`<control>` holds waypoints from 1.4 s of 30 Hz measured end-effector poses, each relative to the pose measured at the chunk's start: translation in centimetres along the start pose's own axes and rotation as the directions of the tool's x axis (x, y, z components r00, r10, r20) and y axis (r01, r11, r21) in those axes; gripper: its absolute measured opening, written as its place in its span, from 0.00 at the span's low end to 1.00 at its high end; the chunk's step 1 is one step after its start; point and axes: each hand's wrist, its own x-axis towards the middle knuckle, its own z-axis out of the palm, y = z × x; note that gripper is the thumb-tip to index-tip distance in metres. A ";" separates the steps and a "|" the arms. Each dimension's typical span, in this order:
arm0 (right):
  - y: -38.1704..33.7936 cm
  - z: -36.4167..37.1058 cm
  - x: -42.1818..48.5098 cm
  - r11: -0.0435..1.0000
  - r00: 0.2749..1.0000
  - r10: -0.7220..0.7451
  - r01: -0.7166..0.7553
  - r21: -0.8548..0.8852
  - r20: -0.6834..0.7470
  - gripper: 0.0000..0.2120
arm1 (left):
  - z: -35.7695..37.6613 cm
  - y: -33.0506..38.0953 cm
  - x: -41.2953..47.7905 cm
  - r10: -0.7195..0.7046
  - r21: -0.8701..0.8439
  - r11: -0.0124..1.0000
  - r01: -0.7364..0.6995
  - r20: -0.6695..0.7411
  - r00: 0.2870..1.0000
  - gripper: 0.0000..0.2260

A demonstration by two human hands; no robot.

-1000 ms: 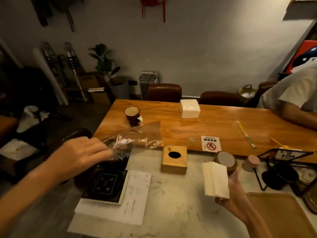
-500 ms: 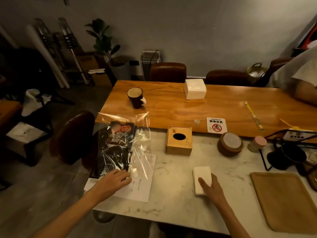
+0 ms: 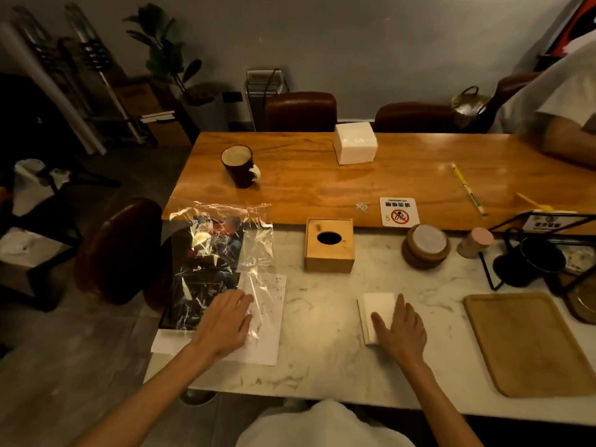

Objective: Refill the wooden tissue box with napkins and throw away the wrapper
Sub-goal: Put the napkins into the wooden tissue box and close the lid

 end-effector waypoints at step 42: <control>-3.1 1.5 -8.4 0.556 0.881 -0.306 -0.143 0.819 0.362 0.27 | 3.2 13.2 -0.2 -0.226 -0.749 -0.249 0.614 0.662 0.715 0.21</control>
